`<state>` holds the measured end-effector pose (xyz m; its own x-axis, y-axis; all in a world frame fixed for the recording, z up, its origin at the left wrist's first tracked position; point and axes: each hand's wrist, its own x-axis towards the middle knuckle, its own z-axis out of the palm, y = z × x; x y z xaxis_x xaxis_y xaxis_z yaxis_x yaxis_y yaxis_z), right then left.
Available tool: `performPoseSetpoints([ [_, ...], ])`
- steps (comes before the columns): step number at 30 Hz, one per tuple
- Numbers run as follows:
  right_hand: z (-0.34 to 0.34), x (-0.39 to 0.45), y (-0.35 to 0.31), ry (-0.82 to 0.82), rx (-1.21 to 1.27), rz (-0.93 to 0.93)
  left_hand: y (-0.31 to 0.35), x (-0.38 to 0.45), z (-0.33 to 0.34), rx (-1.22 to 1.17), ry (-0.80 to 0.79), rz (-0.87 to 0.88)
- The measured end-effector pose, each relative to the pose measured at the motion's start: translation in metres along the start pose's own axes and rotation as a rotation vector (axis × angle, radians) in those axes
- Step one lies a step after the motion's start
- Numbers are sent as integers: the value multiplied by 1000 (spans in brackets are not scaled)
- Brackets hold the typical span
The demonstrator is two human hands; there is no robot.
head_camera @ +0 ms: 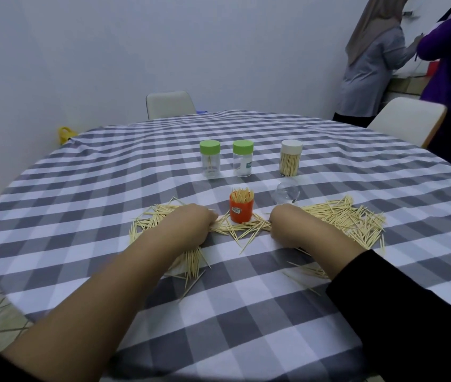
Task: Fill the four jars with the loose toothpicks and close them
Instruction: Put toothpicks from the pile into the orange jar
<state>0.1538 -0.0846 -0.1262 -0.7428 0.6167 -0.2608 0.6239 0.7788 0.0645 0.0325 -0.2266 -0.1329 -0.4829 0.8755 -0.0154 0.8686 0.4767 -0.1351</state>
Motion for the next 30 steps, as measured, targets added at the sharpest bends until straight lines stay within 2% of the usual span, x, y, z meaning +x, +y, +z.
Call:
performPoseSetpoints([
  [3,1,-3,-4,12,-30,39,3,0,2,202,92,21],
  [5,5,-11,-5,113,-63,14,3,0,6,301,154,44],
  [8,14,-26,-4,262,-102,-65,5,0,12,293,184,26],
  [13,20,-30,-7,336,-204,-82,11,0,15,260,187,-26],
  [18,24,-32,-8,420,-239,-81,14,-2,15,262,229,-2],
  [22,20,-33,-2,424,-185,-78,9,-5,10,193,232,-11],
  [25,14,-29,5,415,-118,-32,6,-7,1,49,222,-74],
  [28,1,-13,11,262,25,73,3,-1,-13,-118,182,-167],
  [30,-5,-5,15,208,187,109,1,1,-19,-331,243,-221],
])
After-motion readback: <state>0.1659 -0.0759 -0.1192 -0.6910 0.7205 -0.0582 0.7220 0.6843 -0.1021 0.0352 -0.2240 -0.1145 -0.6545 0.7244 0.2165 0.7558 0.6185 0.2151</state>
